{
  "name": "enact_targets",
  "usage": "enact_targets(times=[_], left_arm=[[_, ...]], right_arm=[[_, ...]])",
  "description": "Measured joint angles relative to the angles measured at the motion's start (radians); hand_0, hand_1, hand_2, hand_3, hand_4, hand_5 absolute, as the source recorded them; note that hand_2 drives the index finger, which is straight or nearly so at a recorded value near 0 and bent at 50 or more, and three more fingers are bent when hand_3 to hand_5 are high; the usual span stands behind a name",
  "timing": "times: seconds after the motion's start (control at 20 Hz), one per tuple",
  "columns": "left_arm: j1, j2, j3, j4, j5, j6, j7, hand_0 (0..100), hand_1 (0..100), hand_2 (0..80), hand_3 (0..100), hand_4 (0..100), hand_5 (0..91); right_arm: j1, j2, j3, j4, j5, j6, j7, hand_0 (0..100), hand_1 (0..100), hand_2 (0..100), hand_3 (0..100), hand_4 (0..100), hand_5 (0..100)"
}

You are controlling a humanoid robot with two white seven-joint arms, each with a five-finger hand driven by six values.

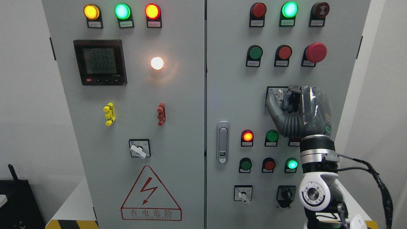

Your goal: Rotate and turn off gray switch

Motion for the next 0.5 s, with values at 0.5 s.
enact_targets(times=[0.5], left_arm=[[0.0, 0.0, 0.0, 0.0, 0.0, -0.002, 0.0, 12, 39, 0.0, 0, 0, 0.0]], right_arm=[[-0.001, 0.0, 0.001, -0.002, -0.001, -0.006, -0.007, 48, 43, 73, 100, 100, 100]])
